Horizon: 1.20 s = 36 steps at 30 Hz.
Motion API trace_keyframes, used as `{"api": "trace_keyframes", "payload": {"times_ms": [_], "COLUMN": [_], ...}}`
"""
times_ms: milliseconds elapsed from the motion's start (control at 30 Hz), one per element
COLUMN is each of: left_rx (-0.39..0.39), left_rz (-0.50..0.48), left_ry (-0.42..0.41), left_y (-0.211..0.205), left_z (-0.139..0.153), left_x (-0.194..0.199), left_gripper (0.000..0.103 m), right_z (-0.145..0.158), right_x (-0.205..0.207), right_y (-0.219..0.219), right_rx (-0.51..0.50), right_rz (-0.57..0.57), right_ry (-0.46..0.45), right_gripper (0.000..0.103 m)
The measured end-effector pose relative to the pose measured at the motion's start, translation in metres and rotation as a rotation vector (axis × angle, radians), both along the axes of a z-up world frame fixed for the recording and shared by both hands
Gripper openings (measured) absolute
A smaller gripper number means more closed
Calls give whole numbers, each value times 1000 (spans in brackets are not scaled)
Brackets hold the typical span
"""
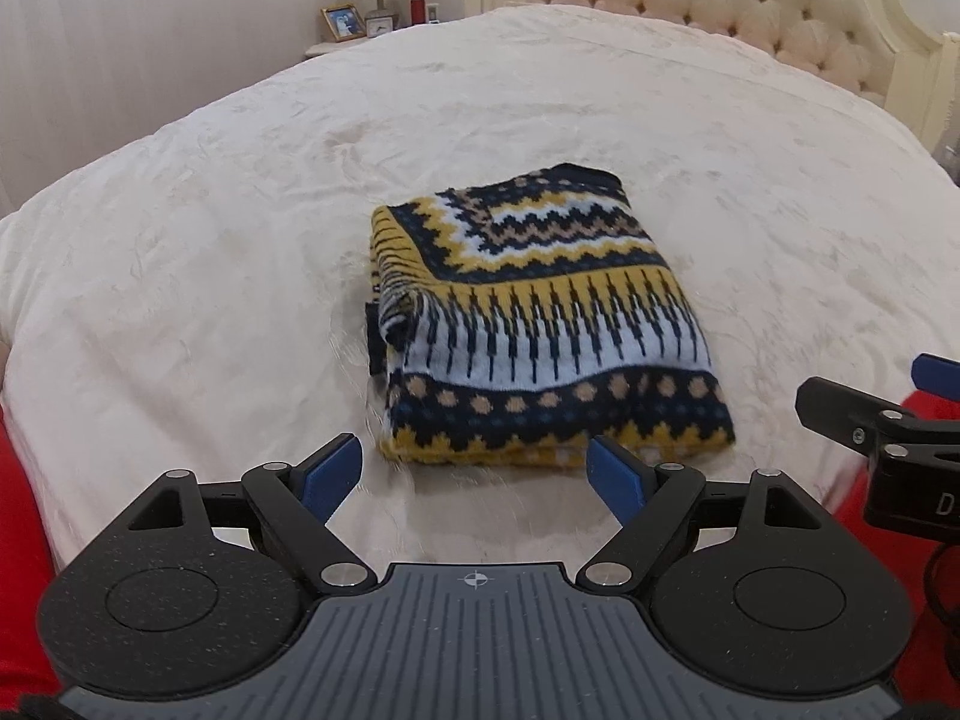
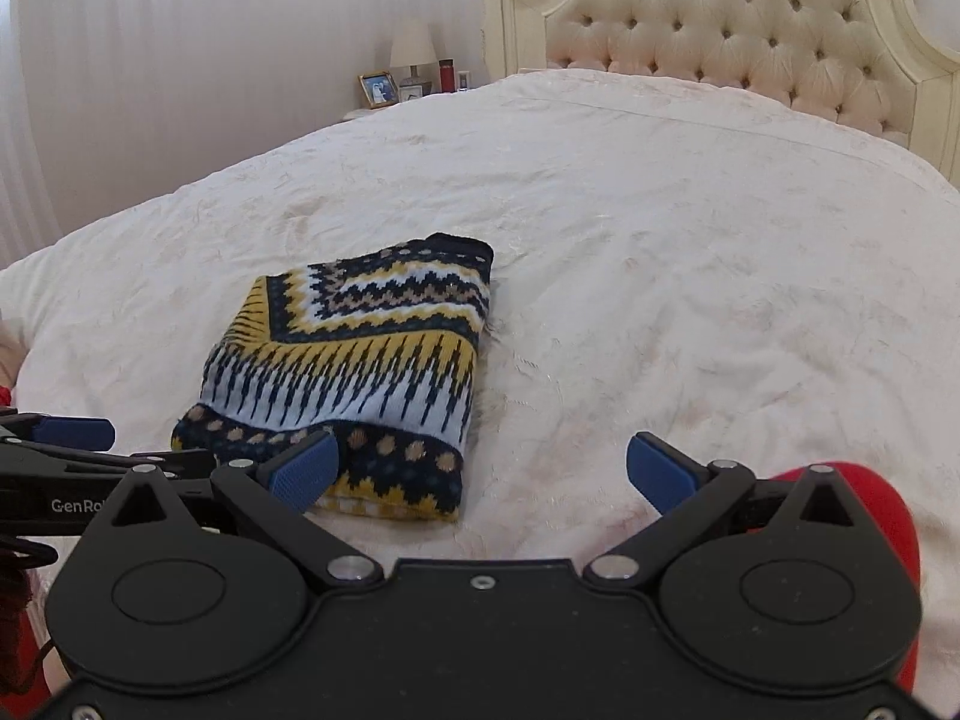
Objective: Fold small clothes
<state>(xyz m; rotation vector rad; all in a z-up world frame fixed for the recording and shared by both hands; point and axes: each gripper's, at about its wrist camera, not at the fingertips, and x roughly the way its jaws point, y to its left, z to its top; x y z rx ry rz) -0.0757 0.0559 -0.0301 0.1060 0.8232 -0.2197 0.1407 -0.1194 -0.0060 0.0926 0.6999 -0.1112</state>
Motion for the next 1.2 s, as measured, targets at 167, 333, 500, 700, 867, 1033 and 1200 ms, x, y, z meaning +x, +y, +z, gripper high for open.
{"api": "trace_keyframes", "payload": {"times_ms": [167,333,500,700,867,1033,1200], "left_rx": [-2,-3,-3,10,8,11,13], "left_rz": [-12,-13,-18,-31,-38,-45,-52], "left_ry": [8,20,30,32,39,46,59], "left_y": [1,2,3,1,-1,-3,-4], "left_z": [-2,-5,-6,-8,-10,-12,-15], "left_x": [-4,-7,-7,-8,-6,-5,-3], "left_gripper": [82,82,82,82,82,82,82], "right_z": [-2,-2,-3,-5,-8,-11,-15], "right_x": [-2,-3,-1,2,4,6,7], "right_y": [-1,-1,0,0,-1,-1,-1], "right_rx": [27,33,40,64,79,90,109], "right_rz": [-3,-2,7,2,-1,-6,-10], "right_ry": [7,14,22,38,50,65,80], "right_gripper": [102,102,102,102,102,102,102]}}
